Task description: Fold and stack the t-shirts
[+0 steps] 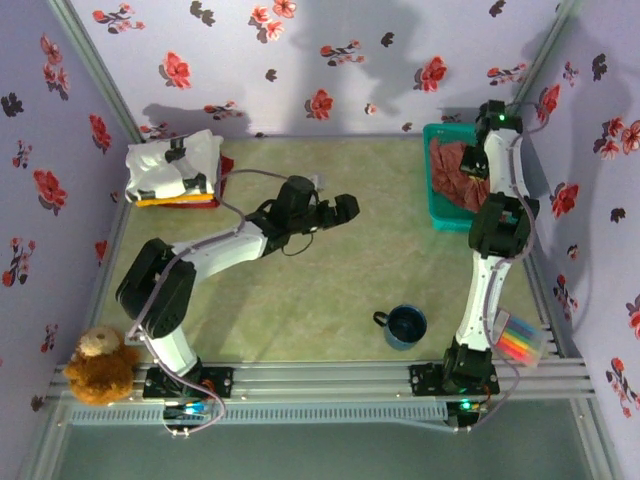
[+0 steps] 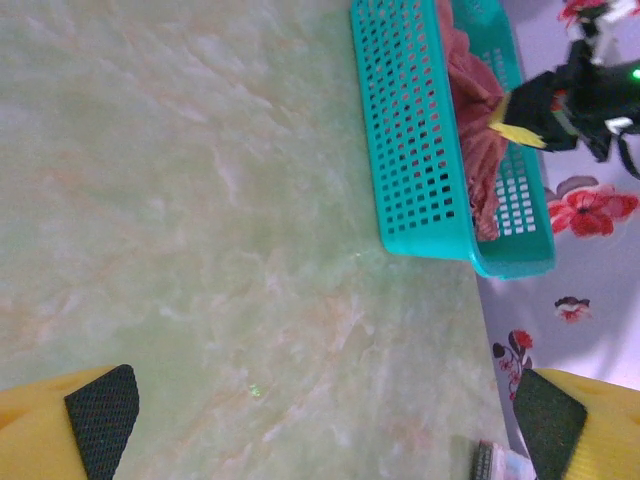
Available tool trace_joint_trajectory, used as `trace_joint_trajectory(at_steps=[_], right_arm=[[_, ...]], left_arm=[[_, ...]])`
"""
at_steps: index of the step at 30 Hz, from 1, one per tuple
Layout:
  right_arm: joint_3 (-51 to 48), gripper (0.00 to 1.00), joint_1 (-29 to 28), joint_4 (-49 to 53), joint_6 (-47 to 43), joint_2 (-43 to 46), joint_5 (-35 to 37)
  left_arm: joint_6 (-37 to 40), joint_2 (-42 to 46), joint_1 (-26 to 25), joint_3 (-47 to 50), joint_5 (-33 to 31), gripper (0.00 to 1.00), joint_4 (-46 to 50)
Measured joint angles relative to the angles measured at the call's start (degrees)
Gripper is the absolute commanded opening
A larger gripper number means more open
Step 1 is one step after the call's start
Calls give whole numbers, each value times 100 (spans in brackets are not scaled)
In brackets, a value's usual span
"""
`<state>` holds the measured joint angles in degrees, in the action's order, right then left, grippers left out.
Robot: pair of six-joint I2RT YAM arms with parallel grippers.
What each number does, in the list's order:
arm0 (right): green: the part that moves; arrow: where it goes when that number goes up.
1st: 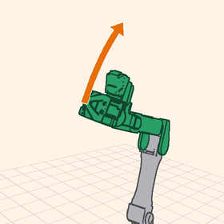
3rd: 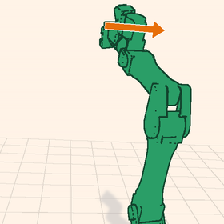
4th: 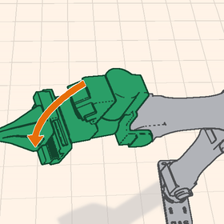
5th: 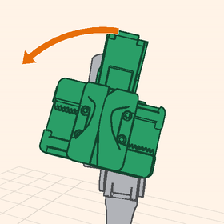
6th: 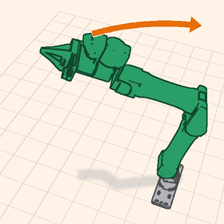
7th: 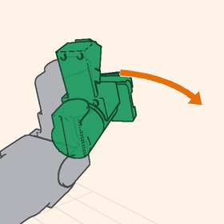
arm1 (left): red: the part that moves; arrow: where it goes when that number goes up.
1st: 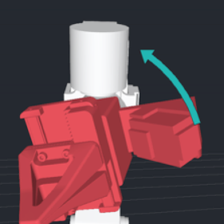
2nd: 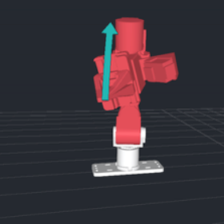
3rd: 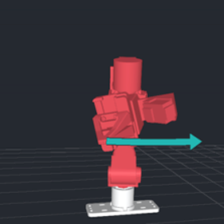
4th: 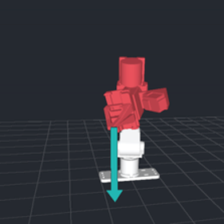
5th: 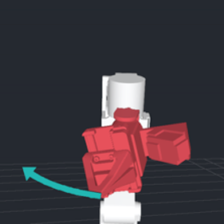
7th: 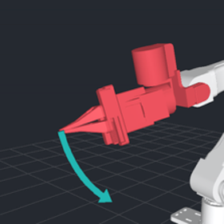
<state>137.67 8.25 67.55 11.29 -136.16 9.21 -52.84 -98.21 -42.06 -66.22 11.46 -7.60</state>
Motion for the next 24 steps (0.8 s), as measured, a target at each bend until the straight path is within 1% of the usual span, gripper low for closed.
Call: trace_joint_trajectory(at_steps=[3, 7, 10, 13, 17, 21, 24], right_arm=[[-369, 0, -289, -280, -44, 813, 321], [-402, 0, -745, -872, -131, 1716, 750], [-122, 0, -1084, -1469, -411, 2098, 938], [258, 0, -1460, -2192, -1029, 2264, 964], [651, 0, -2400, -3139, -2181, 2345, 918], [673, 0, -3589, -3838, -3169, 2479, 839], [595, 0, -4249, -4229, -3738, 2588, 839]], left_arm=[[-13, 197, 192, 129, 44, 99, 9], [-2, 492, 404, 295, 63, 99, 140], [48, 785, 514, 490, 61, 99, 256], [61, 1126, 595, 778, 61, 100, 317], [59, 1604, 702, 1204, 17, 99, 404], [55, 2155, 835, 1648, -166, 99, 627], [48, 2688, 979, 2092, -319, 99, 774]])
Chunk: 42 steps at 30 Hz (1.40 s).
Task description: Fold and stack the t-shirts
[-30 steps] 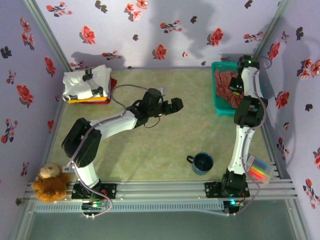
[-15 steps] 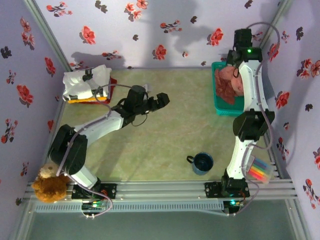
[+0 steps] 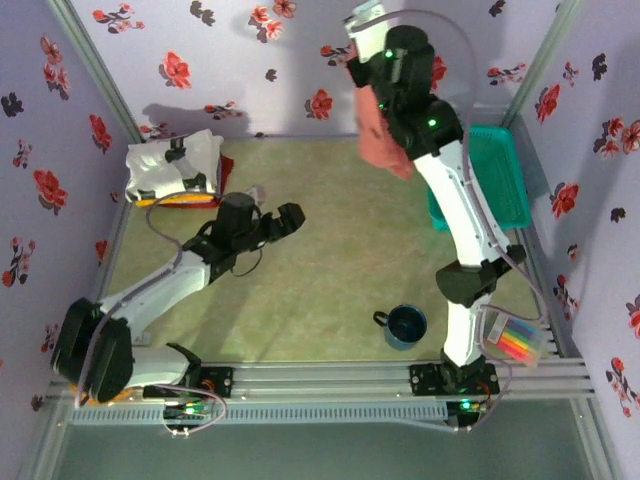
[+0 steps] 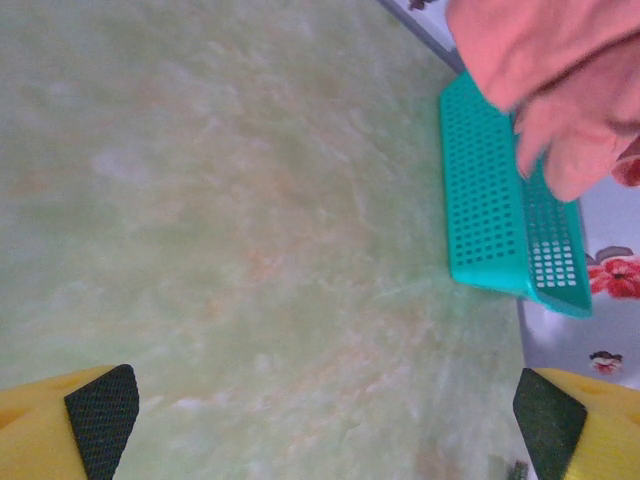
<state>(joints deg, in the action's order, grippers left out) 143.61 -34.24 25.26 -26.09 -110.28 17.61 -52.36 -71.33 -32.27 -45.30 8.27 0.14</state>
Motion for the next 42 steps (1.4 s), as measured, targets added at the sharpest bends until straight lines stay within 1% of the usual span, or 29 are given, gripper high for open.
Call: trace_joint_trajectory(at_steps=[4, 8, 10, 14, 19, 22, 26, 29, 31, 34, 37, 38, 40, 42], right_arm=[[-295, 0, -474, -236, -321, 205, 70], [-592, 0, -800, -136, -79, 232, 483], [-837, 0, -953, 70, 269, 221, 734], [-1740, 0, -1154, 393, 1368, 203, 1021], [-3254, 0, -1110, 815, 3075, 142, 1513], [-3908, 0, -949, 1204, 4052, 35, 1438], [-4415, 0, -450, 1641, 5077, -155, 800], [-4699, 0, -103, 1775, 5482, -223, 522], [-4887, 0, 57, 1801, 5643, -223, 413], [-5080, 1, 284, 1818, 5799, -225, 61], [-5101, 8, 566, 1860, 5871, -291, -382], [-5101, 17, 678, 1873, 5880, -328, -479], [-5101, 39, 841, 1904, 5925, -393, -588], [-5099, 42, 988, 1987, 5884, -413, -682]], left_arm=[[-17, 894, 243, 634, -378, 100, 503], [-37, 1915, 343, 981, -1062, 100, 1742], [-24, 2345, 341, 986, -1351, 99, 2391], [31, 3067, 341, 992, -1784, 100, 3477], [24, 3434, 341, 1169, -1945, 99, 3971], [57, 3300, 341, 1226, -1873, 98, 3936], [273, 2747, 341, 1215, -1574, 96, 3637], [520, 2114, 341, 1143, -1248, 94, 3377], [699, 1716, 341, 1016, -1043, 93, 3228], [951, 1141, 328, 704, -741, 89, 2973], [1147, 468, 234, 232, -468, 89, 2741], [1196, 256, 184, 81, -402, 89, 2660], [1237, -116, 42, -162, -284, 87, 2474], [1246, -426, -125, -348, -181, 84, 2326]])
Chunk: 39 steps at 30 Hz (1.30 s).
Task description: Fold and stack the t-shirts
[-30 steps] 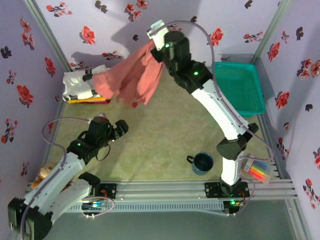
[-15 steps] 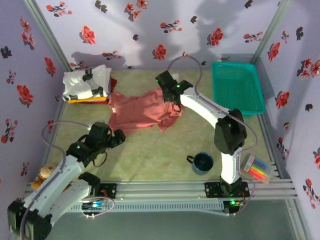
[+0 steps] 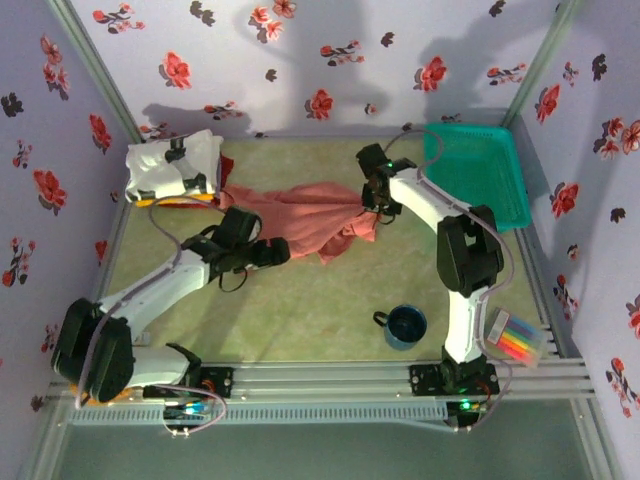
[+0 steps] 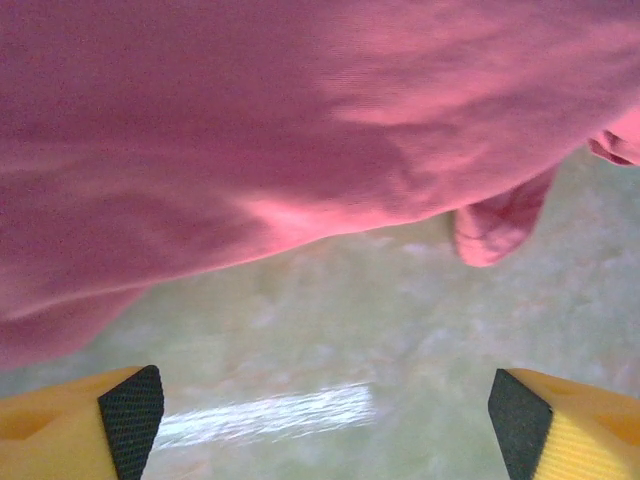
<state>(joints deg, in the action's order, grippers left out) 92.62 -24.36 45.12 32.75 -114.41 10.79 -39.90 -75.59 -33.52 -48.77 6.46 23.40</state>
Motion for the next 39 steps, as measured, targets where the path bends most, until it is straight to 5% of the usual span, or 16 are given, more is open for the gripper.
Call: trace_joint_trajectory(at_steps=[13, 23, 30, 37, 39], right_arm=[[96, 53, 269, 452, -76, 645, -498], [-138, 56, 704, 619, -83, 1537, -553], [-348, 56, 863, 684, -125, 1851, -553], [-678, 57, 890, 636, -122, 1939, -634], [-774, 58, 890, 605, -122, 1958, -708]], left_arm=[[-142, -2264, -848, -1615, 581, 71, -352], [-575, -3300, -940, -2334, 772, 59, -68], [-608, -4035, -940, -3038, 769, 39, 422], [-518, -4094, -940, -3215, 752, 0, 734], [-490, -4026, -940, -3263, 723, 0, 863]])
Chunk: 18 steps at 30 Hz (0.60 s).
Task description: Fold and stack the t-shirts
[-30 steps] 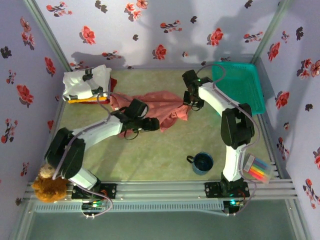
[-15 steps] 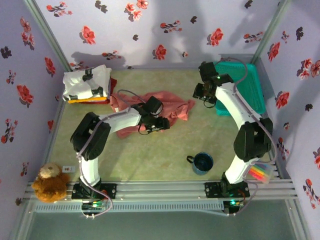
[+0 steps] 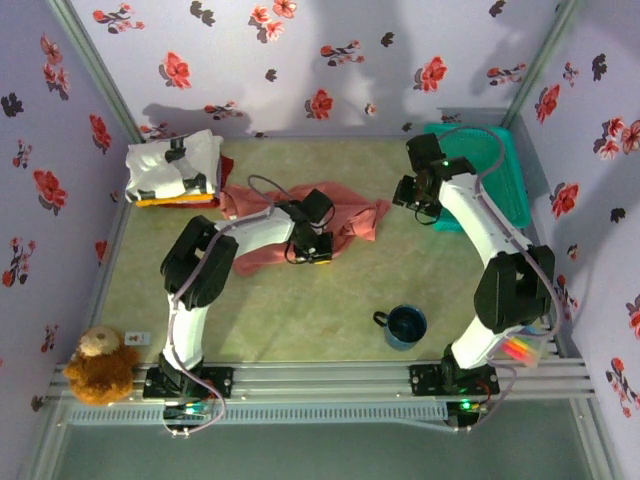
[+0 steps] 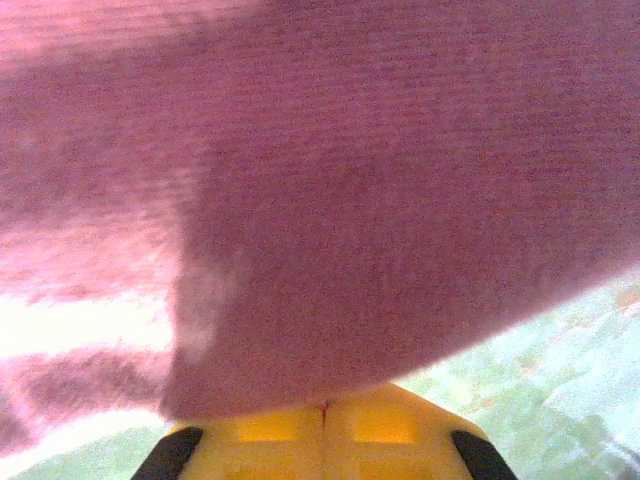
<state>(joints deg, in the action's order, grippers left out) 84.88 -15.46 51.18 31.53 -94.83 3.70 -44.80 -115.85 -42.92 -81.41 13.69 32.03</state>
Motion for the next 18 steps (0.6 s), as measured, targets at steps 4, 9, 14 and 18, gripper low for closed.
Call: trace_joint_trajectory(at_steps=[4, 9, 14, 18], right_arm=[[-181, 62, 0, -94, -26, 192, -179], [-229, 65, -33, -323, -208, 629, -638], [-258, 66, -457, -852, -562, 992, -1023], [-494, 66, -824, -1399, -671, 1314, -1263]], left_arm=[[103, 553, 66, -428, -184, 0, 619], [481, 1364, 597, -1856, -313, 0, 1471], [846, 1244, 1241, -3674, 199, 0, 2369], [988, 656, 1318, -4662, 640, 0, 2966]])
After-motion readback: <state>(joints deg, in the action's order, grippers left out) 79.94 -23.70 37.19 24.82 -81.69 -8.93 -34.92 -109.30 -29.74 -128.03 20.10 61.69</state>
